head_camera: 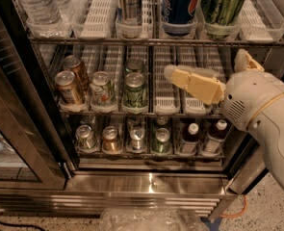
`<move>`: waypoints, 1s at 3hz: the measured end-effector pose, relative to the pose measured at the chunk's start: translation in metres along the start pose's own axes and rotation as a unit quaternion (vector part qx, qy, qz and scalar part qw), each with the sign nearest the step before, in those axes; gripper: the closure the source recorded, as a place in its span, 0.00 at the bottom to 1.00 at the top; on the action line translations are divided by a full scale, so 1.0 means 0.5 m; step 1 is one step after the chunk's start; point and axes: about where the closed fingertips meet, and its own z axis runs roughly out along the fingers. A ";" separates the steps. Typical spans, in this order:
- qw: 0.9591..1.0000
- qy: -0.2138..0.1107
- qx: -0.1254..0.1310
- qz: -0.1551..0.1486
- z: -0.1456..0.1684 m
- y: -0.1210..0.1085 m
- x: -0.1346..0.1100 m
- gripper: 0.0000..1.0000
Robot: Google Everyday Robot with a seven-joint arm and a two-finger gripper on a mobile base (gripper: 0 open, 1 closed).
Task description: Pick redbull can from top shelf of fridge
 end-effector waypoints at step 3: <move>0.998 -0.023 -0.024 -0.057 0.041 0.092 -0.041 0.00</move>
Offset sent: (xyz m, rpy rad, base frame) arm -0.0002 0.0537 0.0191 -0.0481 -0.0995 0.0455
